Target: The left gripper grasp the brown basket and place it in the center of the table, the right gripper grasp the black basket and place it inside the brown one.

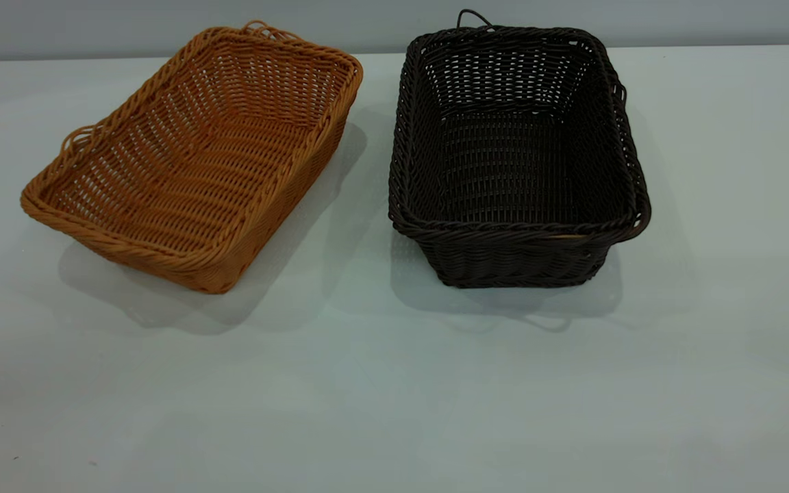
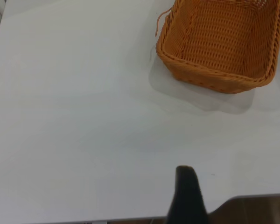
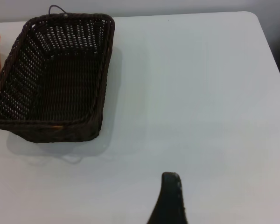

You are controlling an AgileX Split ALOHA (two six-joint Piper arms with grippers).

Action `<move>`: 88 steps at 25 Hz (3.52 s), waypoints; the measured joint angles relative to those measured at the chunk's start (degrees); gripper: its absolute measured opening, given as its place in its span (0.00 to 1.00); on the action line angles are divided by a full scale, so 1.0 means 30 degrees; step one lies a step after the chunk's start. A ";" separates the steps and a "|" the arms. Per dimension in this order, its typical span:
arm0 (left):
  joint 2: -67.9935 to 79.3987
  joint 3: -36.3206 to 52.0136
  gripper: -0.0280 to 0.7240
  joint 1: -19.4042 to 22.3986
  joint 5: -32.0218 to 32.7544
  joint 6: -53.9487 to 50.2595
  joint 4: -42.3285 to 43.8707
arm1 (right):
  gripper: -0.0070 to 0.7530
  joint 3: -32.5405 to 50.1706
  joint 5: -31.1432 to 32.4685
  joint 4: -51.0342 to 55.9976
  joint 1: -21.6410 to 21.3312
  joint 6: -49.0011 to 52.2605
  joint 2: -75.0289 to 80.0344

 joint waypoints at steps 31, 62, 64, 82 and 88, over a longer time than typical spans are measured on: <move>0.0000 0.0000 0.69 0.0000 0.0000 -0.0017 0.0000 | 0.74 0.0000 -0.0059 -0.0117 0.0000 0.0000 0.0000; 2.1458 -0.6648 0.77 0.0000 -1.2235 0.1990 -0.0017 | 0.79 -0.1539 -0.9892 1.9332 0.3127 -1.8773 2.4092; 2.2747 -0.7255 0.77 0.0000 -1.2565 0.1990 -0.0017 | 0.79 -0.2421 -1.1207 1.9694 0.5394 -1.8533 2.6332; 2.4964 -0.8437 0.77 0.0000 -1.3696 0.1862 -0.0017 | 0.76 -0.7834 -1.2025 3.3425 0.7838 -0.3765 3.9987; 2.5707 -0.8437 0.77 0.0000 -1.4026 0.1605 -0.0017 | 0.72 -0.9405 -1.6791 3.3621 0.8749 -0.1156 4.1452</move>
